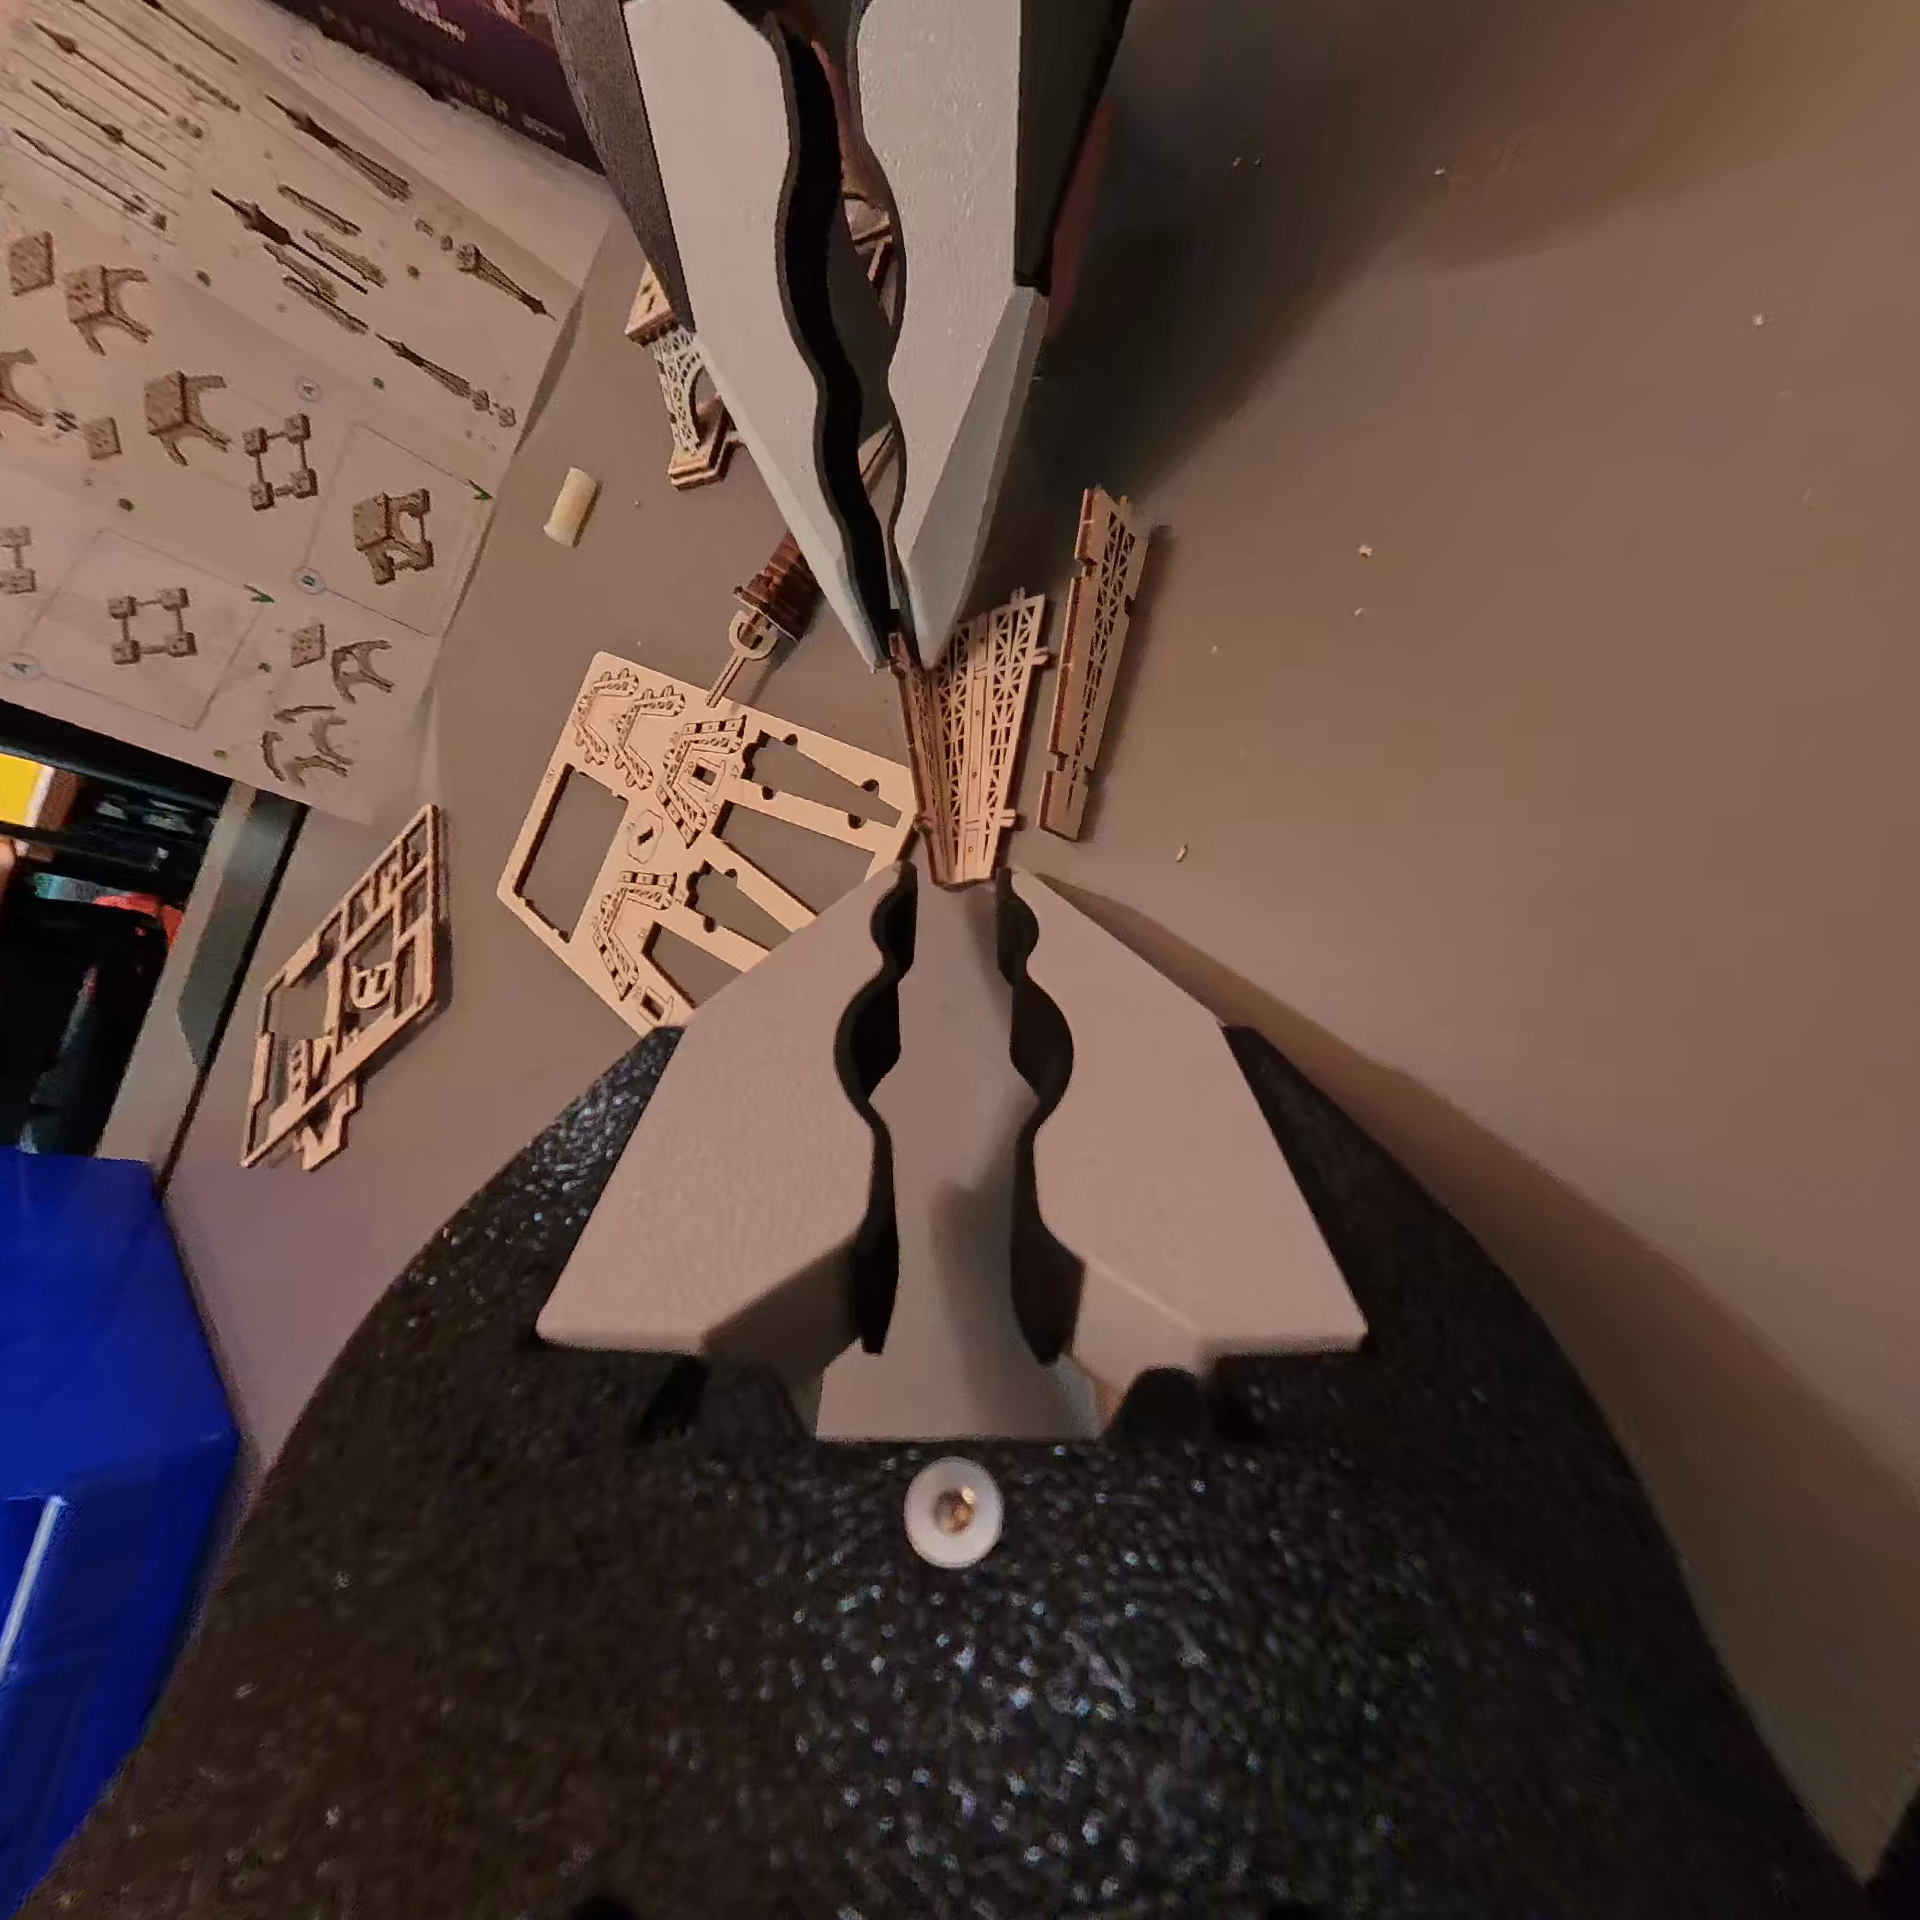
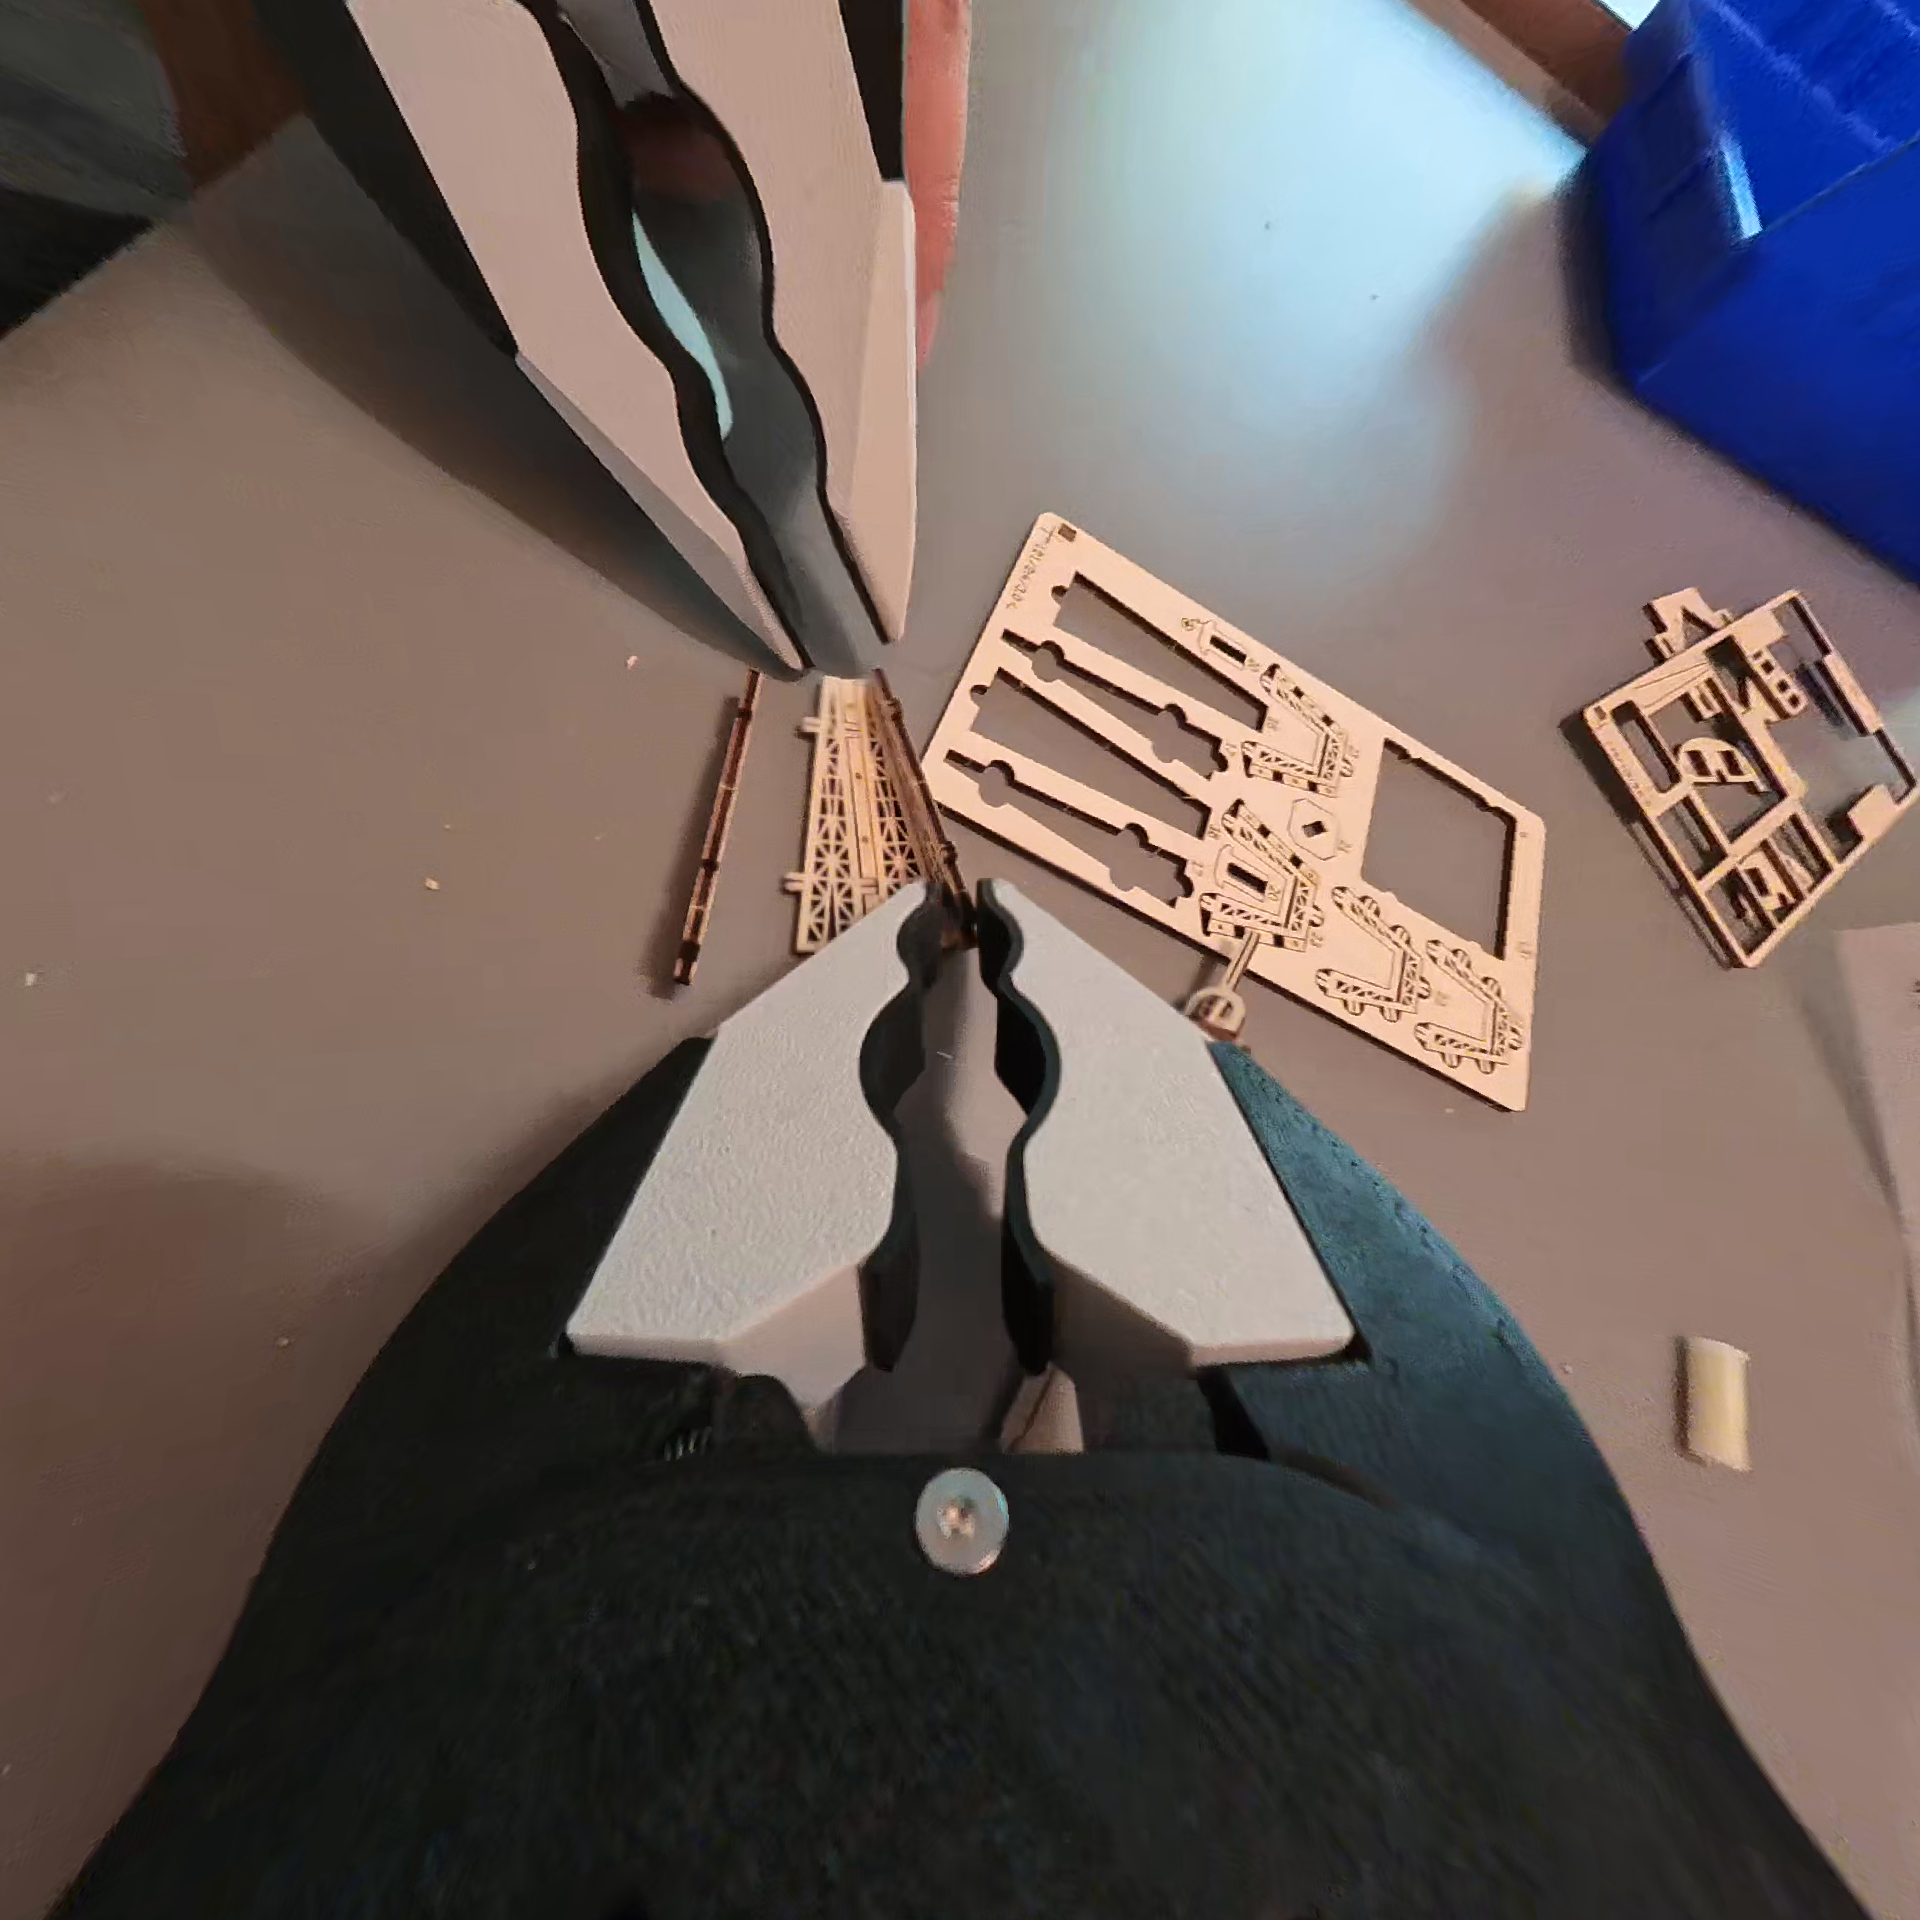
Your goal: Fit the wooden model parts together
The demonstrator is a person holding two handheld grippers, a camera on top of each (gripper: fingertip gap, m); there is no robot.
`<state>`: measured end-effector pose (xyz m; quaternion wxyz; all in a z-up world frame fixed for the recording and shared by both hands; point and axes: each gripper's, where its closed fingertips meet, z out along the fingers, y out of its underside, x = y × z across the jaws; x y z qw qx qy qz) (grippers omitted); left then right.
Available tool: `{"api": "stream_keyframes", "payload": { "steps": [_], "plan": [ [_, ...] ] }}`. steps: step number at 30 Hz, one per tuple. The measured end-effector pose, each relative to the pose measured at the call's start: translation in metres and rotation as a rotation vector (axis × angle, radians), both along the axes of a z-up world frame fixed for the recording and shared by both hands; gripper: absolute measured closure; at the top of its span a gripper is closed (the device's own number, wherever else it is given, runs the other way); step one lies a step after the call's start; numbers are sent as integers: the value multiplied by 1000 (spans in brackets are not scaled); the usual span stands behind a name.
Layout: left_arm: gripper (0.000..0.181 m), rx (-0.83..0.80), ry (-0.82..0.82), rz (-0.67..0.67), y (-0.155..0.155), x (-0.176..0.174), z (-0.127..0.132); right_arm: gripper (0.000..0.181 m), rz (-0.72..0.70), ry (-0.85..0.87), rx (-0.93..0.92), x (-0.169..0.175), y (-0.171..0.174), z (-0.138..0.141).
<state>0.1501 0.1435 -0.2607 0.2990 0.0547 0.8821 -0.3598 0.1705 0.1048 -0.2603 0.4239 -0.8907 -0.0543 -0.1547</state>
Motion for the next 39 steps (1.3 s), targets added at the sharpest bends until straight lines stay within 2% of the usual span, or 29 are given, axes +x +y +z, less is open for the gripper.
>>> {"api": "stream_keyframes", "payload": {
  "steps": [1, 3, 6, 10, 13, 16, 17, 21, 24, 28, 30, 32, 34, 36, 39],
  "plan": [
    [166, -1, -22, -7, 0, 0, 1, 178, -5, 11, 6, -1, -1, 0],
    [164, 6, -97, -34, -3, 0, 4, 180, -25, 72, 16, -4, -3, 1],
    [162, 66, -256, -63, -7, 4, 10, 180, -130, 165, 92, 0, -6, 11],
    [162, 133, -497, -70, -13, 12, 33, 180, -190, 236, 210, -6, -5, 33],
    [163, 111, -639, -106, -26, 1, 57, 181, -250, 227, 273, -8, -6, 53],
    [170, 154, -771, -126, -35, -9, 71, 180, -223, 196, 306, -25, -1, 70],
    [179, 181, -792, -134, -37, -12, 72, 180, -240, 167, 303, -26, -2, 74],
    [180, 150, -841, -147, -44, -25, 86, 179, -250, 83, 307, -38, -8, 90],
    [180, 52, -833, -126, -48, -34, 104, 157, -221, -87, 361, -53, -19, 115],
    [180, -134, -712, -175, -58, -55, 129, 155, -230, -506, 357, -76, -37, 149],
    [180, -207, -622, -227, -66, -64, 138, 154, -190, -654, 239, -92, -39, 144],
    [180, -285, -523, -282, -73, -74, 146, 157, -207, -800, 87, -97, -47, 137],
    [180, -336, -461, -336, -78, -81, 154, 159, -232, -863, 6, -103, -54, 136],
    [181, -345, -455, -376, -83, -87, 160, 169, -245, -898, 30, -111, -57, 143],
    [180, -251, -520, -397, -87, -88, 159, 169, -267, -988, 48, -121, -63, 159]
  ]
}}
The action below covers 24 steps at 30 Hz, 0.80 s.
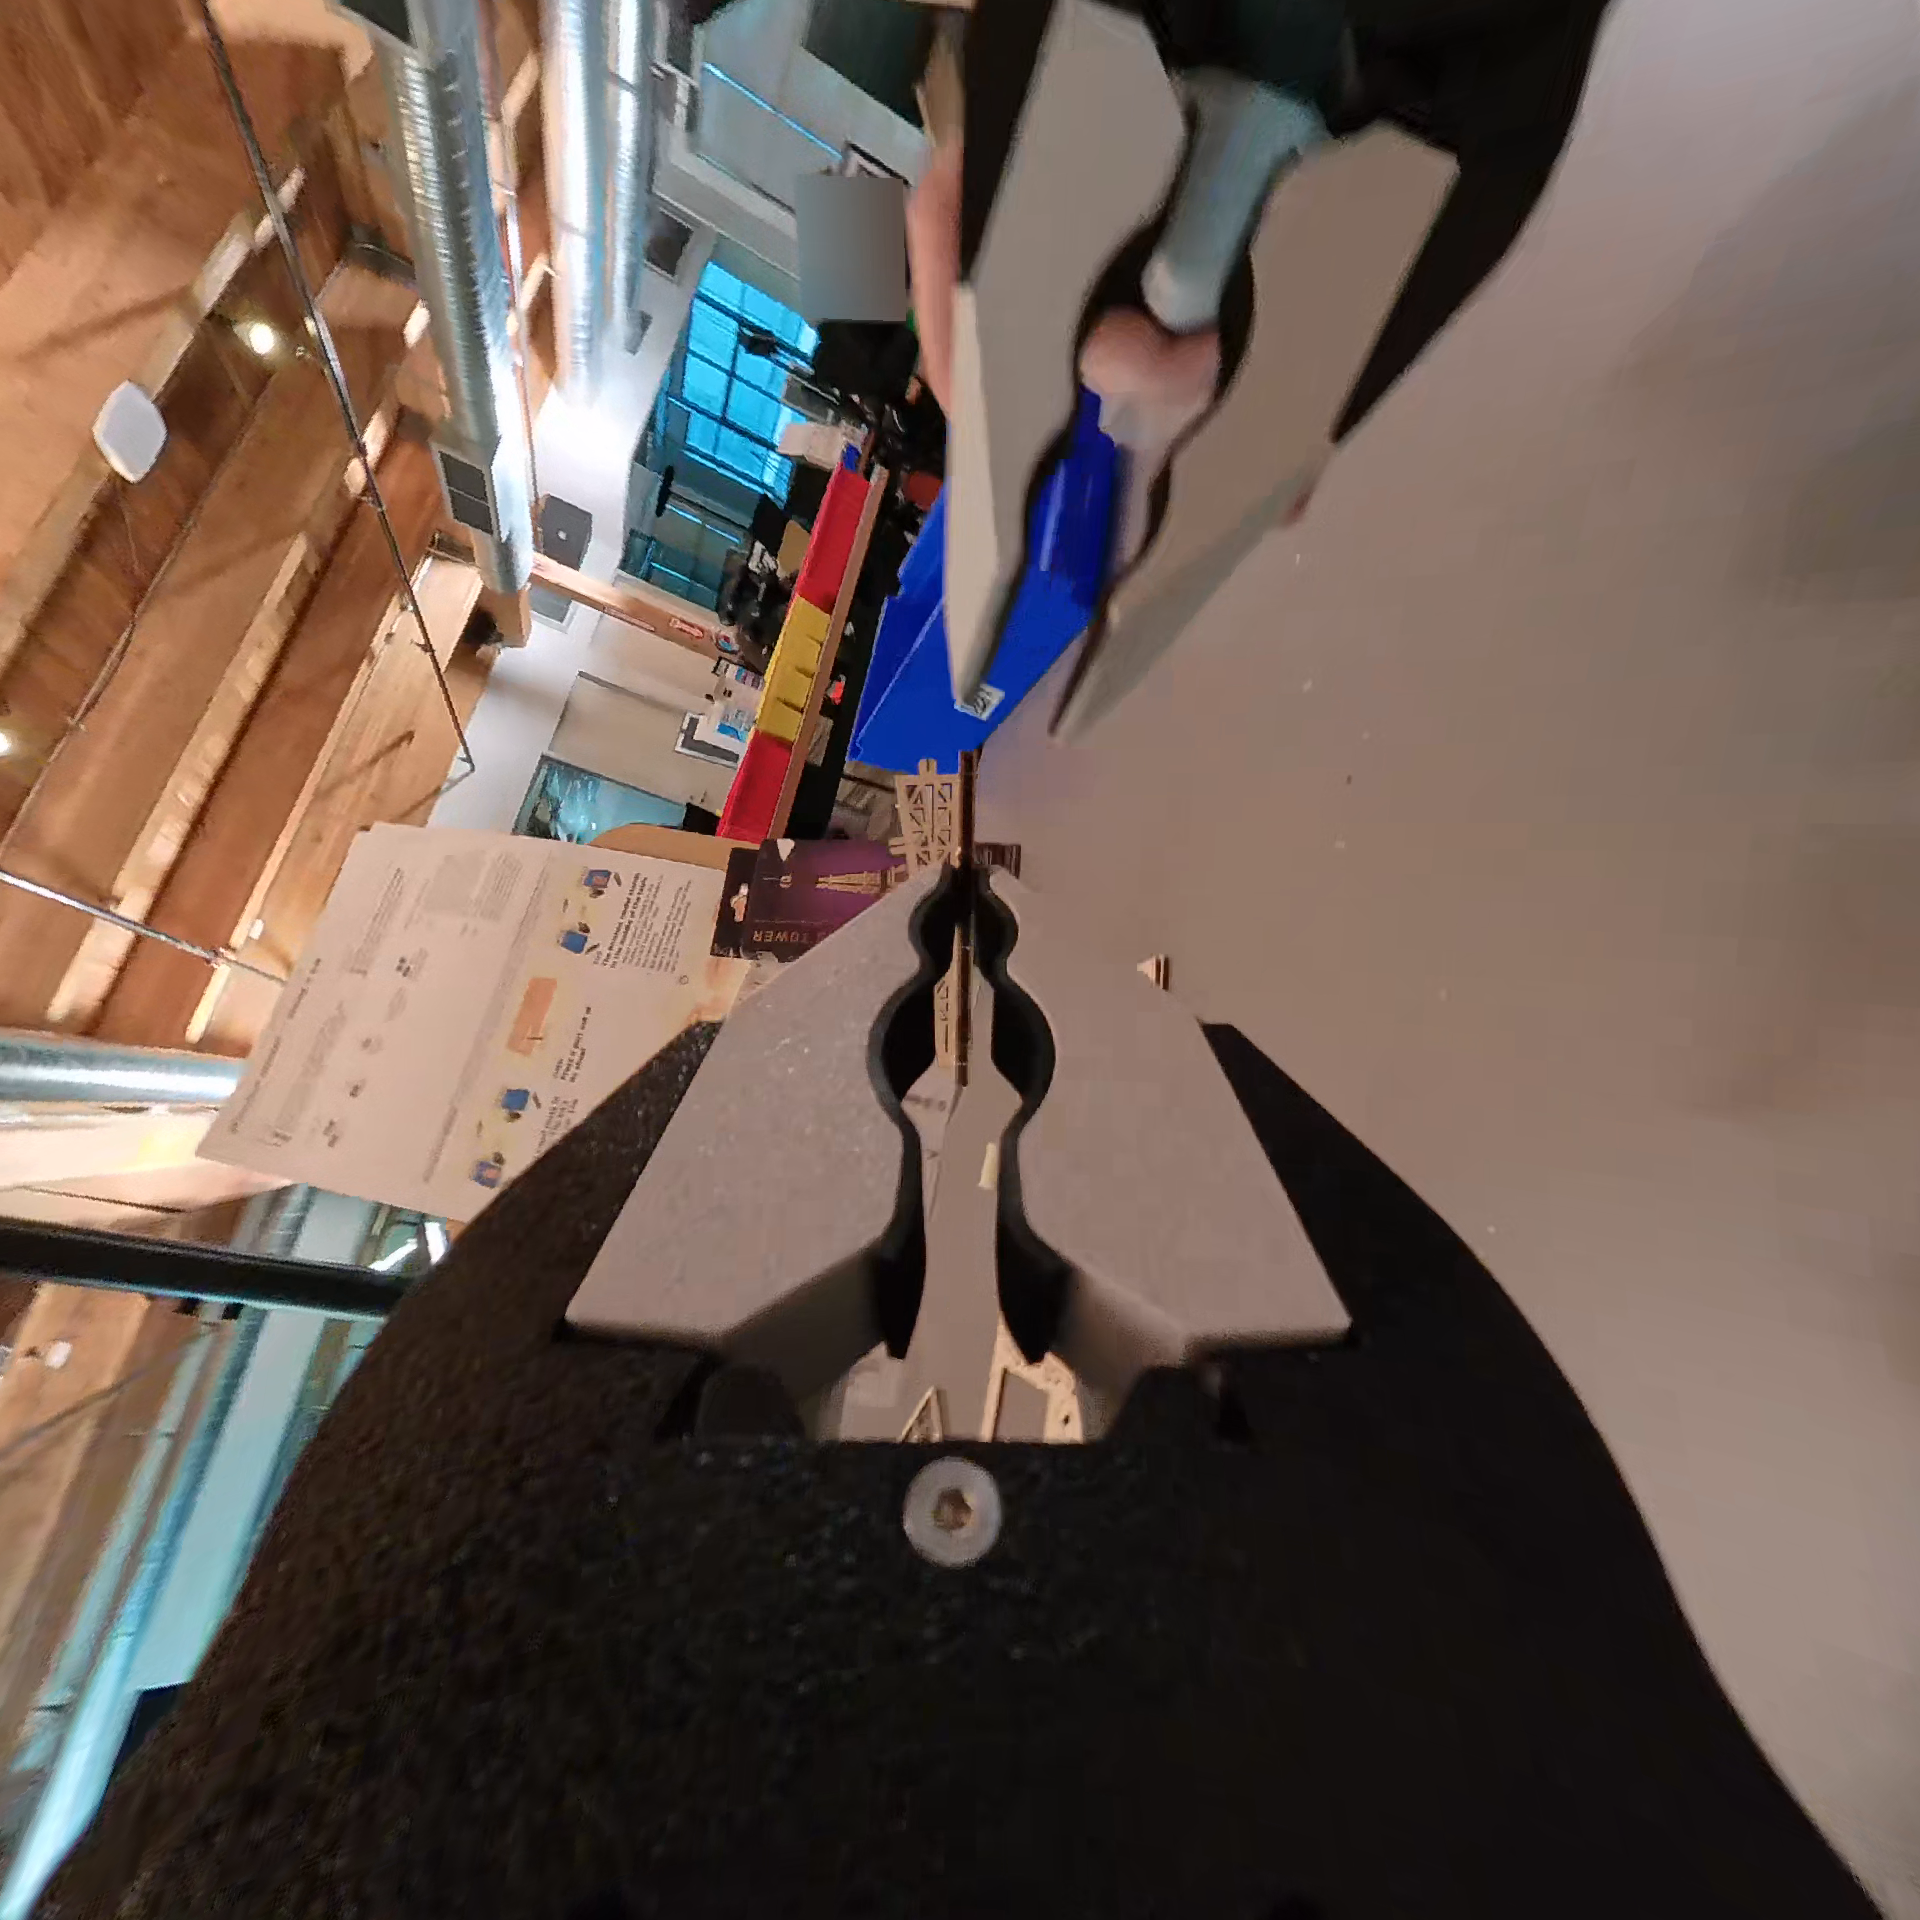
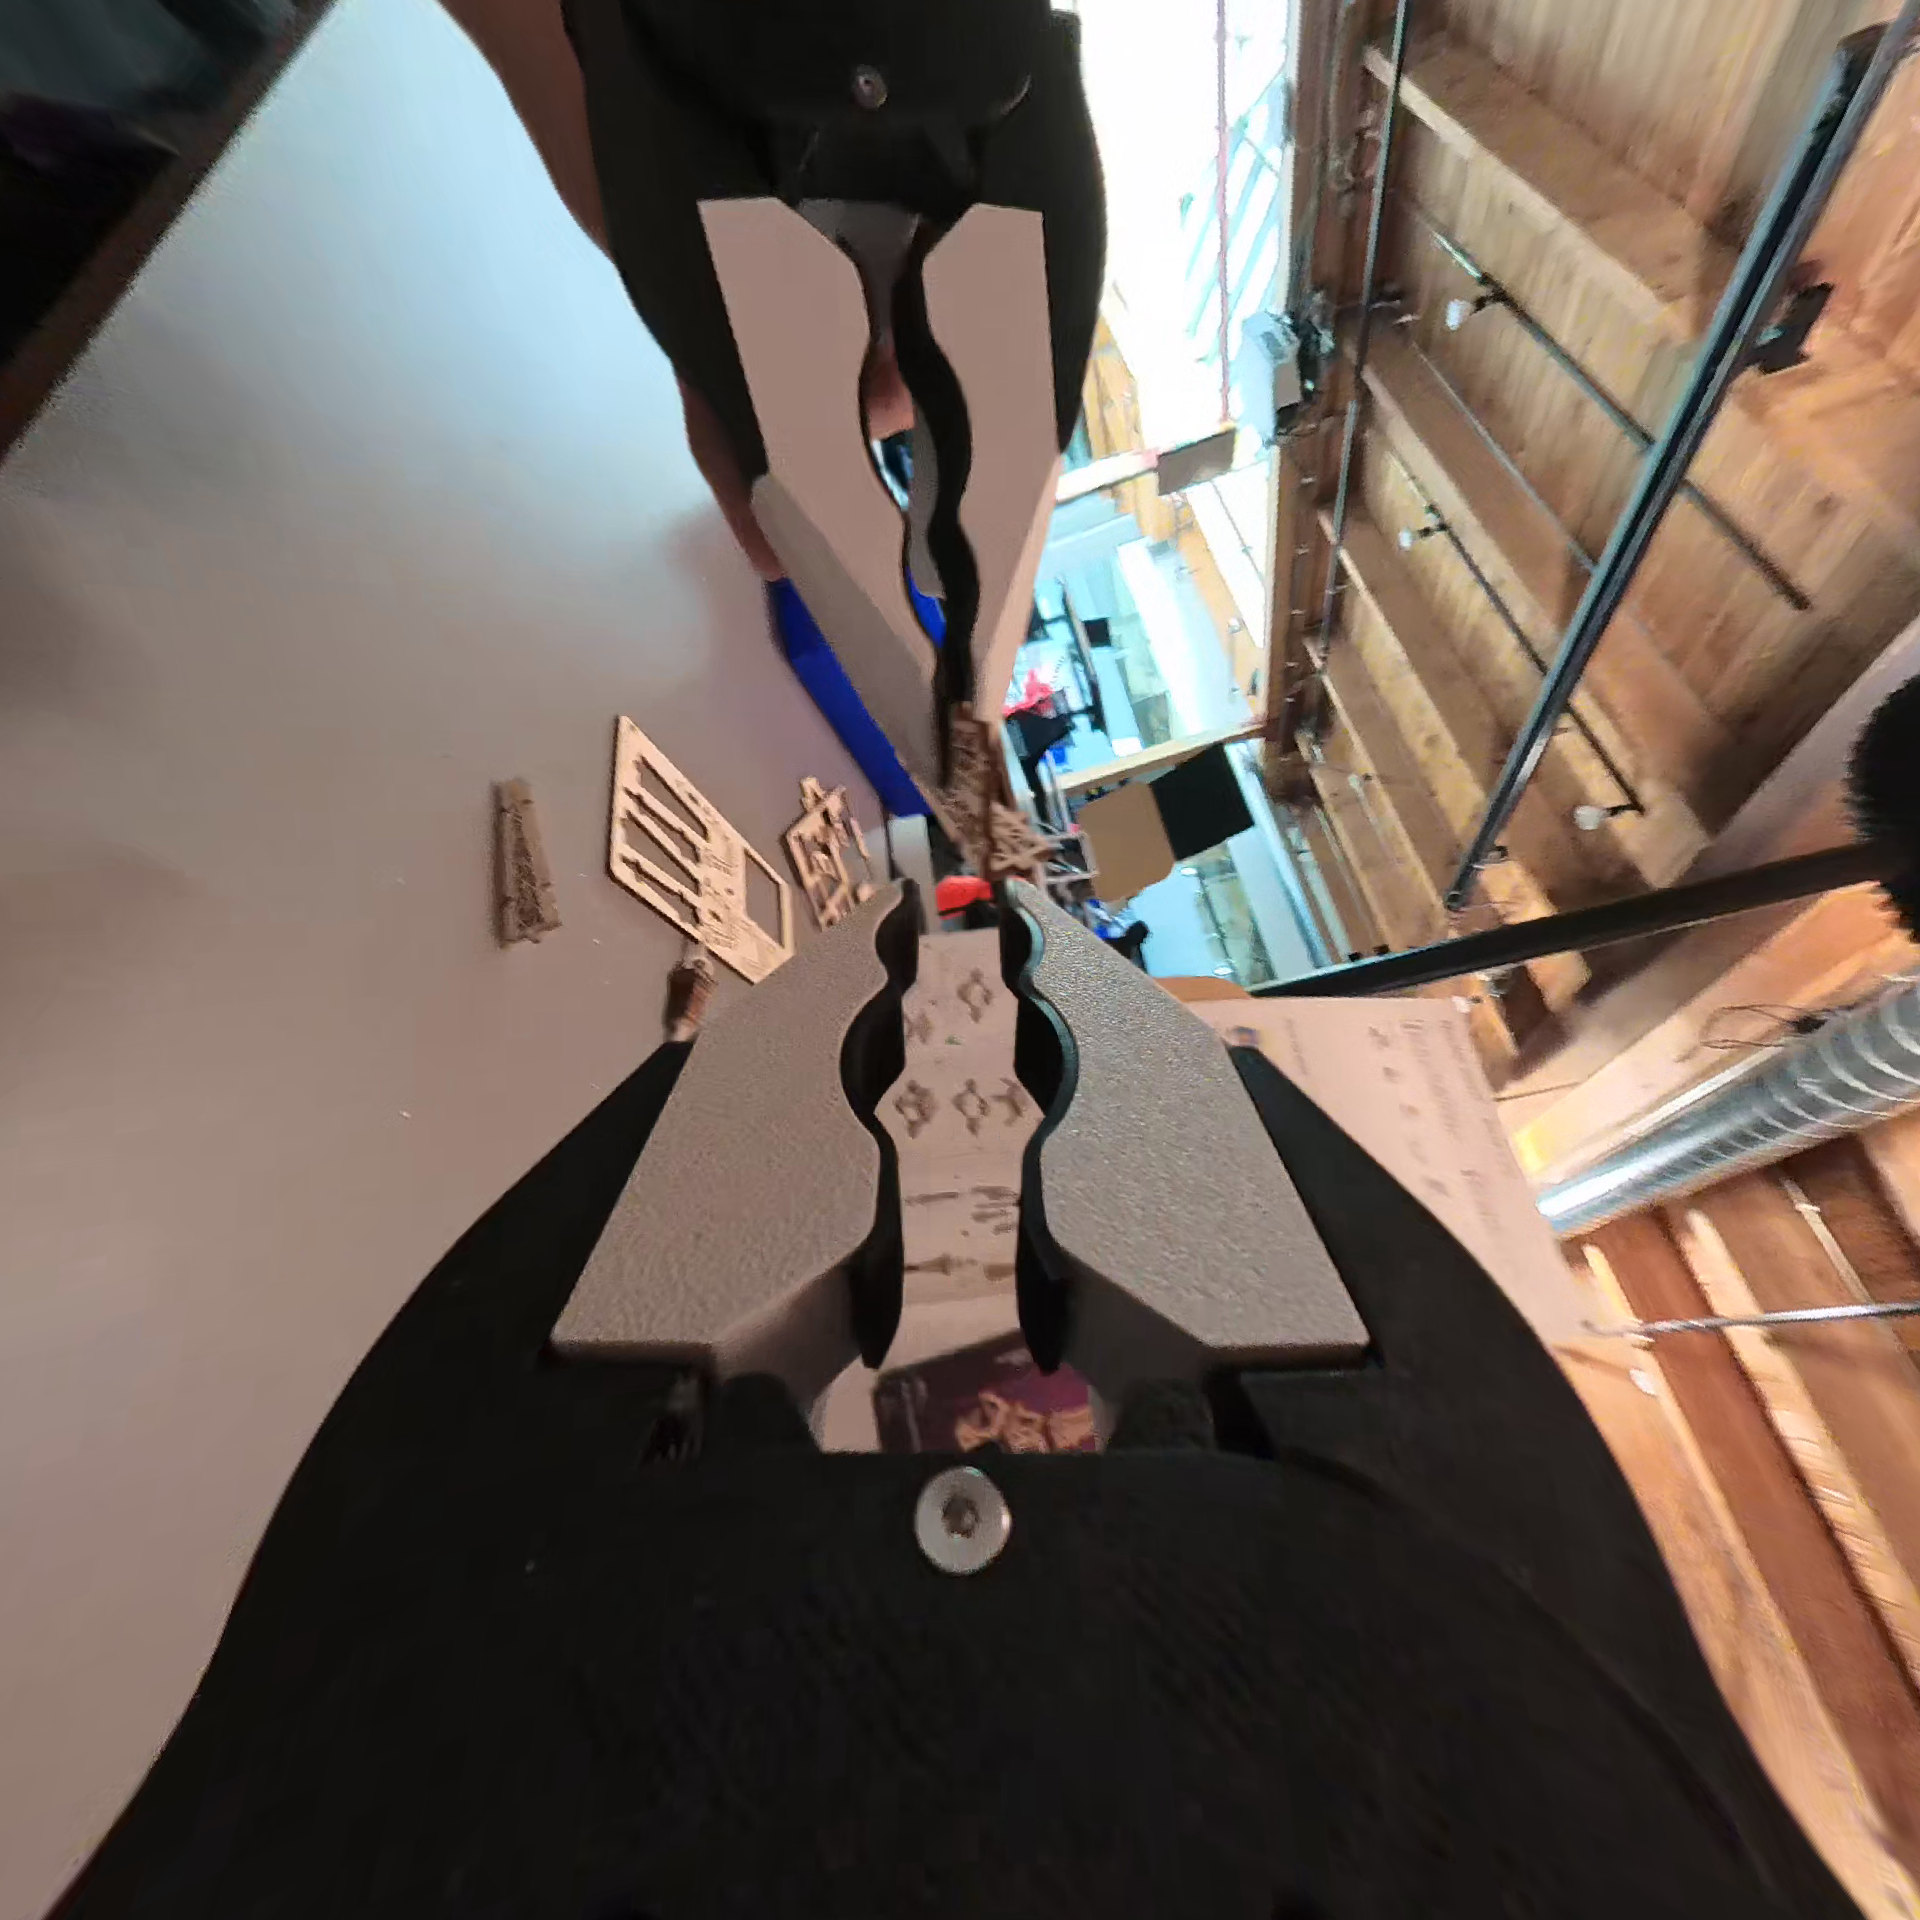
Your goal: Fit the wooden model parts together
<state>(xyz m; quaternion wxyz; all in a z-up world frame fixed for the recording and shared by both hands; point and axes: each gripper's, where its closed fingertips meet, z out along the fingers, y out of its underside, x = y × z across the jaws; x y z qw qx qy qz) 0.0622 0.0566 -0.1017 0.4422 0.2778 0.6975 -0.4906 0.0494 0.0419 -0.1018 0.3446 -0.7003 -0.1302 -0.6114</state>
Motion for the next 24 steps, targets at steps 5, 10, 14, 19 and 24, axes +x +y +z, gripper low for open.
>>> {"api": "stream_keyframes", "payload": {
  "steps": [5, 10, 14, 19, 24],
  "plan": [
    [180, 120, -110, -6, -8, -9, -6, 175, 5, -73, -8, -11, -2, 8],
    [180, 153, -128, -23, -12, -13, -7, 176, -12, -98, -62, -10, 0, -1],
    [180, 143, -126, -21, -10, -10, -6, 167, 15, -60, -64, -12, 3, -8],
    [180, 161, -108, -41, -11, -12, -11, 169, 33, -6, -26, -9, 8, -12],
    [180, 171, -103, -40, -8, -10, -15, 180, -3, -44, -25, -2, 6, -13]
  ]
}}
